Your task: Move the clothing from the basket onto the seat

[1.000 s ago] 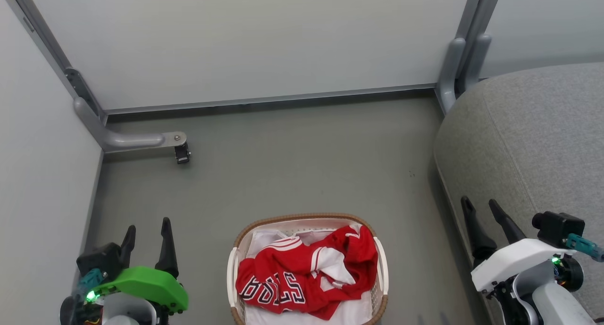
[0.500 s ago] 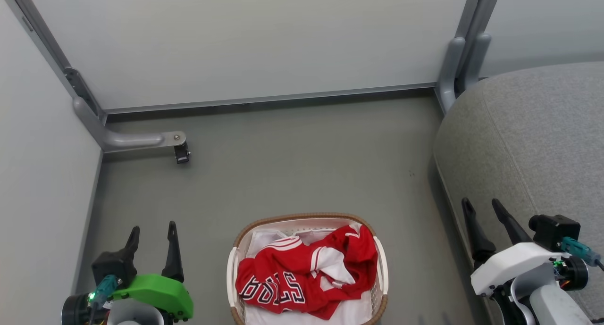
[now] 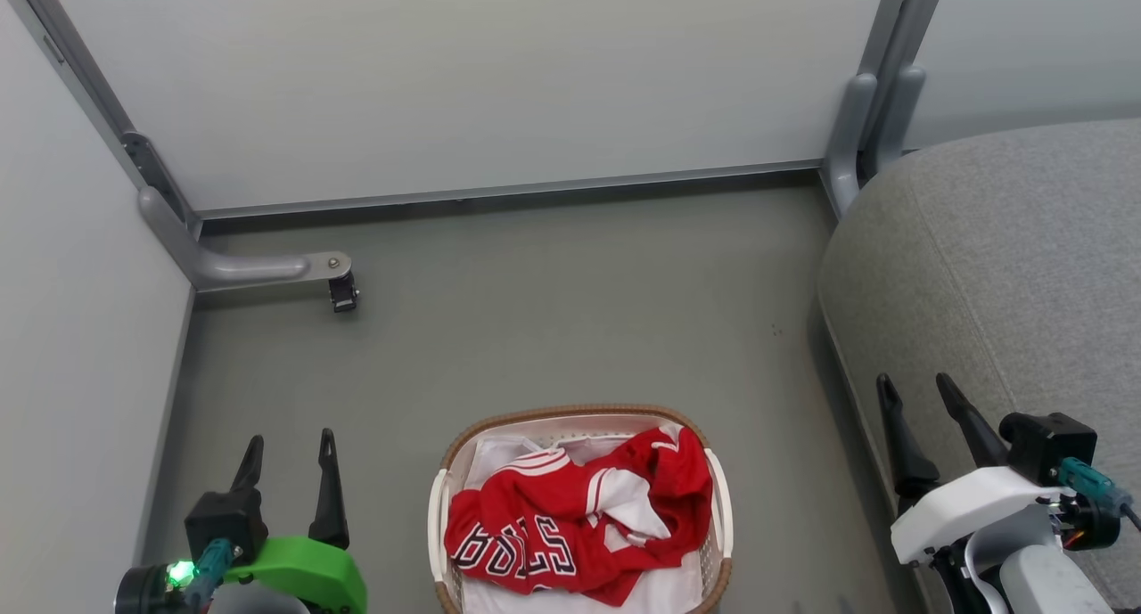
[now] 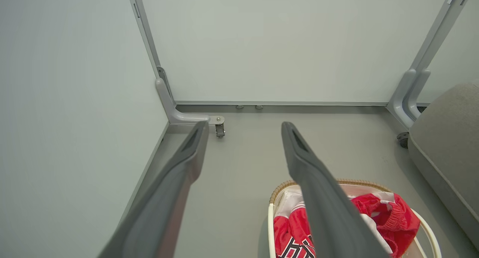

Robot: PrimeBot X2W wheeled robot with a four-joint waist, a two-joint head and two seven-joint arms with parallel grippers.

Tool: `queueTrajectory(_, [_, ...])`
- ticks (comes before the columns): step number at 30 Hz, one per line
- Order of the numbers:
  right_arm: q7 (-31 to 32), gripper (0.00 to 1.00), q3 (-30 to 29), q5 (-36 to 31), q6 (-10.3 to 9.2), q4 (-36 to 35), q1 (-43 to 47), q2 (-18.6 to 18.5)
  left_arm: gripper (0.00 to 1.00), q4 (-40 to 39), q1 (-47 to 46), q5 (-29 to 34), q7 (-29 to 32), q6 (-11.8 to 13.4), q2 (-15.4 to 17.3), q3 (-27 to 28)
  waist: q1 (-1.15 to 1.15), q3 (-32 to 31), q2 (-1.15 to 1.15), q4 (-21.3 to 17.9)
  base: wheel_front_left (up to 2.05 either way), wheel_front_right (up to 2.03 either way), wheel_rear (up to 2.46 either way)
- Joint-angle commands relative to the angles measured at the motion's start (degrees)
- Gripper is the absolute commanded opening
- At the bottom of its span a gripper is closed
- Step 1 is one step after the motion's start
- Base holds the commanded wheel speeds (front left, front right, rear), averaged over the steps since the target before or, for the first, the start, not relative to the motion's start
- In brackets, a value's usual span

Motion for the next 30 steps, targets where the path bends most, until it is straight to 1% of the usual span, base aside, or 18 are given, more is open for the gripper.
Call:
queueTrajectory(1, [-0.64, 1.00, 0.24, -1.14, 0.00, -0.20, 0.43, -0.36, 1.00, -0.01, 0.75, 1.58, -0.47, -0.10, 0.08, 0.28, 0.00, 0.04, 0.00, -0.02, 0.00, 0.00, 0.00])
queueTrajectory(8, [-1.27, 1.00, 1.34, -3.81, 0.00, 0.25, -0.33, -0.97, 1.00, 0.44, 0.96, 5.71, -1.18, -0.95, -0.46, 0.15, 0.00, 0.51, 0.00, -0.55, 0.00, 0.00, 0.00])
queueTrajectory(14, [-1.95, 1.00, 1.71, -5.66, 0.00, -0.50, -1.86, -1.37, 1.00, 0.64, -0.03, 8.69, -1.84, -0.97, -1.22, -0.24, 0.00, 2.74, 0.00, -1.21, 0.00, 0.00, 0.00])
queueTrajectory(21, [-2.61, 1.00, 2.49, -7.95, -0.01, -1.84, -4.40, -1.33, 1.00, 1.34, -2.30, 12.20, -2.59, -1.14, -1.78, -1.59, 0.00, 7.29, 0.00, -2.46, 0.00, 0.00, 0.00])
queueTrajectory(30, [-2.62, 1.00, 3.17, -7.17, -0.01, -3.97, -7.91, -0.89, 1.00, 2.56, -5.77, 12.40, -2.47, -1.65, -2.38, -2.88, 0.00, 13.31, 0.00, -4.27, 0.00, 0.00, 0.00])
